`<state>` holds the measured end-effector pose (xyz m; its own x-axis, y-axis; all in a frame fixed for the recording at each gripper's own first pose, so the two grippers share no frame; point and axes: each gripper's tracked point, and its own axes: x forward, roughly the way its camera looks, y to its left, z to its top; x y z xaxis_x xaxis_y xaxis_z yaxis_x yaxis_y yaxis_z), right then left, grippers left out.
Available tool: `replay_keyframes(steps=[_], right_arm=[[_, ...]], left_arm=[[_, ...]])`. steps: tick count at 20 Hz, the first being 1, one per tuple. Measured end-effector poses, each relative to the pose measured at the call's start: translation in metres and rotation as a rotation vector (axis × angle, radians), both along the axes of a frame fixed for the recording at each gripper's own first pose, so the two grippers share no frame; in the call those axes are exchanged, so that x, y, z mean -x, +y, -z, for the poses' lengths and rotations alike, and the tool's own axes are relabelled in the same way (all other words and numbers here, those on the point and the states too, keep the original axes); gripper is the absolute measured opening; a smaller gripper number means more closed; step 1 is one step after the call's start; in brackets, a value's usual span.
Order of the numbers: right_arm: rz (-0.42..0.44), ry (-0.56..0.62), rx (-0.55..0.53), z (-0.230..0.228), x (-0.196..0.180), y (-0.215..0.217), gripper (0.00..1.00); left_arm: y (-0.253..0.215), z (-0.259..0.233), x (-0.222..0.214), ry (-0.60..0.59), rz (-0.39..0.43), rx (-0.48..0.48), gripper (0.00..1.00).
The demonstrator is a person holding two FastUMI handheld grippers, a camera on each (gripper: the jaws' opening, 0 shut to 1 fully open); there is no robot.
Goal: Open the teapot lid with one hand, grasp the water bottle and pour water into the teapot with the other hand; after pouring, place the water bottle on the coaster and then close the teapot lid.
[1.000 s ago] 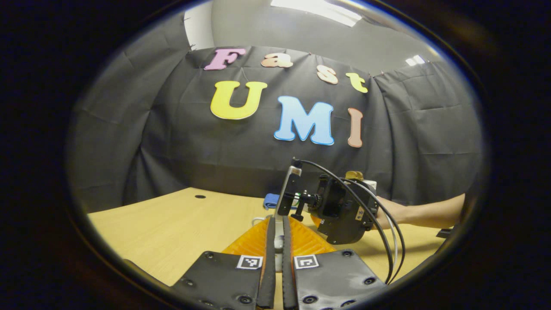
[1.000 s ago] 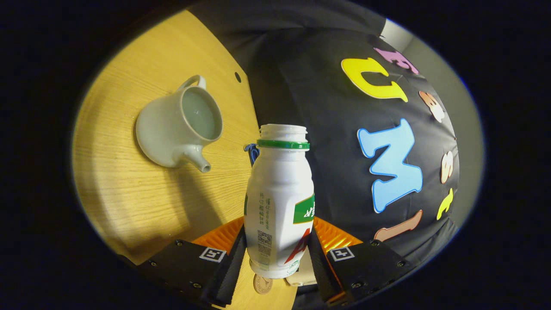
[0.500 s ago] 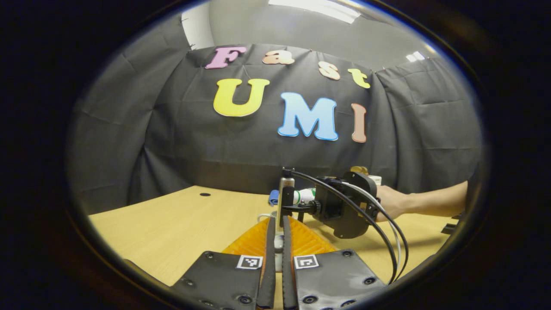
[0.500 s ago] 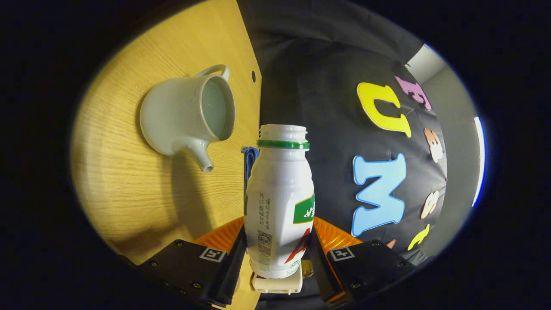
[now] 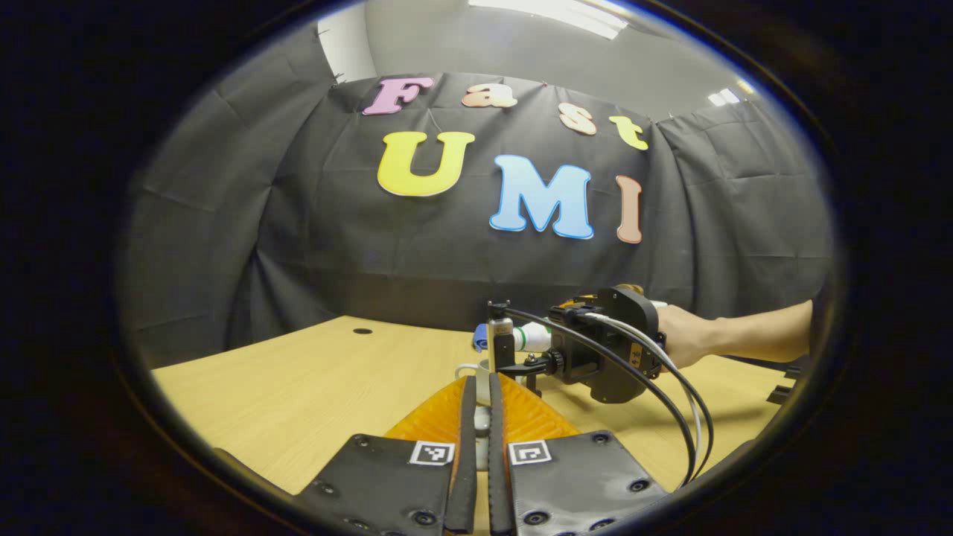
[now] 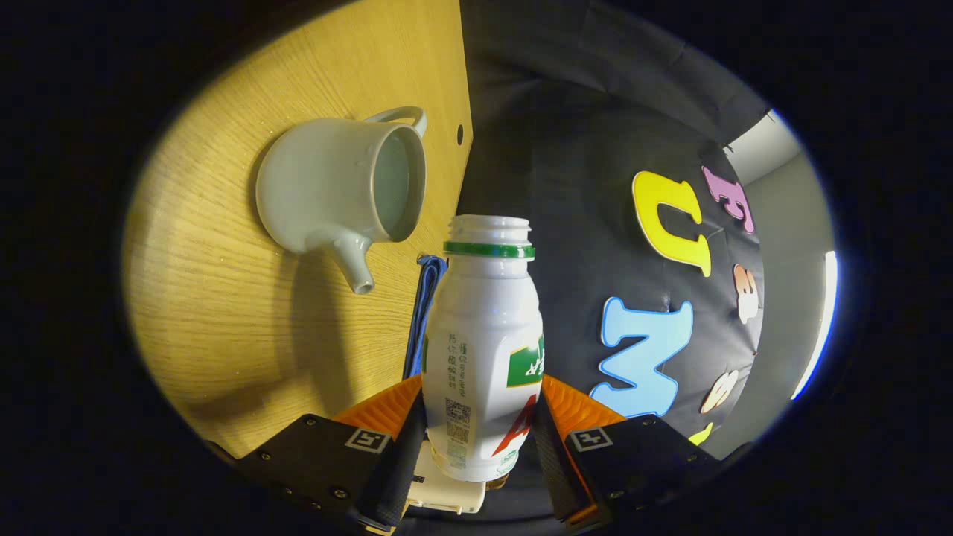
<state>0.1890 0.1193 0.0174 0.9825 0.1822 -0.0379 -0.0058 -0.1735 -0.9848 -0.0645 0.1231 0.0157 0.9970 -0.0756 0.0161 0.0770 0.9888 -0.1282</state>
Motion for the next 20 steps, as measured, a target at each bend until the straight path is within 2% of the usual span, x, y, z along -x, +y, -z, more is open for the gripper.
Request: replay_keyframes(steps=[20], right_arm=[[-0.055,-0.102,0.137,-0.032,-0.003,0.008,0.72]], left_arm=[[0.003,0.003,0.002,0.011,-0.013,-0.023,0.13]])
